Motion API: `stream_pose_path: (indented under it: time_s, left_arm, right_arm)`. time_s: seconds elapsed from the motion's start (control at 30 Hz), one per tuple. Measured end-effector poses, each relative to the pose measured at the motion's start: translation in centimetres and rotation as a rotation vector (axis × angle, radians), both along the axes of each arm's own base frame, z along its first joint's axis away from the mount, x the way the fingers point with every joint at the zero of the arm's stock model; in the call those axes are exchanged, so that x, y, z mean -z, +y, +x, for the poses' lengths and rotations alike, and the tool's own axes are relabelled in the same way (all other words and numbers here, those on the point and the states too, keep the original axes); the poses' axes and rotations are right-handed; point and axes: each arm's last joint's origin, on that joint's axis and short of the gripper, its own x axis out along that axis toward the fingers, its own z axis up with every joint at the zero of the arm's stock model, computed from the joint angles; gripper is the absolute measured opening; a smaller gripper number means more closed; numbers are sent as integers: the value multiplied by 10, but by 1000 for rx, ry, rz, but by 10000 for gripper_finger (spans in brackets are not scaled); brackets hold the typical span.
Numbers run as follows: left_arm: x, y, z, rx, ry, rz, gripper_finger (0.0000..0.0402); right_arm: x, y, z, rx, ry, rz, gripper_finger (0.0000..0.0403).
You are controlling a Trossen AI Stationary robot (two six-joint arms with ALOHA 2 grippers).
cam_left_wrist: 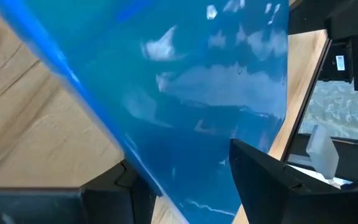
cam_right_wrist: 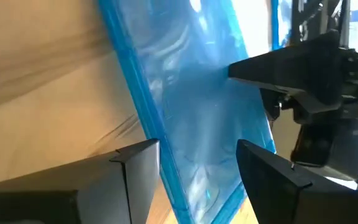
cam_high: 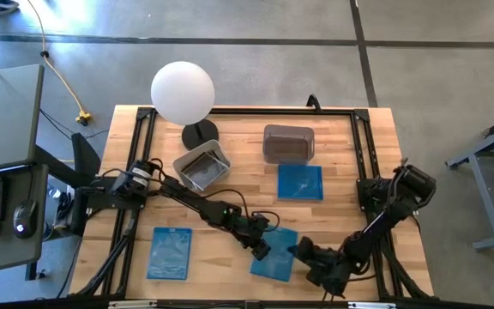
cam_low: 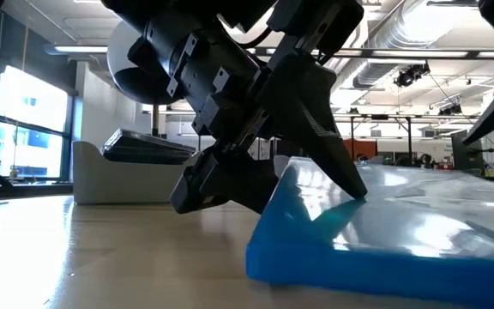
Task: Pick & place jewel cases by type
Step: Put the bottom right blue CD case into the black bin
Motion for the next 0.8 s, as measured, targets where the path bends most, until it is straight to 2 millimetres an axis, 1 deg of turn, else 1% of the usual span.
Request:
stream_pose_path:
  time_s: [0.13,0.37,0.47,0.63,0.7,0.8]
  left_arm:
    - [0,0,1,5,-14,4,182]
    - [-2,-1,5,73,-123,66,182]
    - [-3,-1,6,79,-146,73,182]
    - [-6,-1,7,101,-184,96,181]
    - [-7,-2,8,105,-208,90,174]
    - [-10,-2,10,107,-240,78,145]
  right_arm:
    - [1,0,2,-25,35,38,204]
    - [2,0,3,-49,67,70,204]
    - [2,0,2,-30,63,88,204]
    - [5,-2,-6,9,87,62,204]
    - [6,-1,-11,24,86,55,204]
    - [5,2,-15,41,58,61,204]
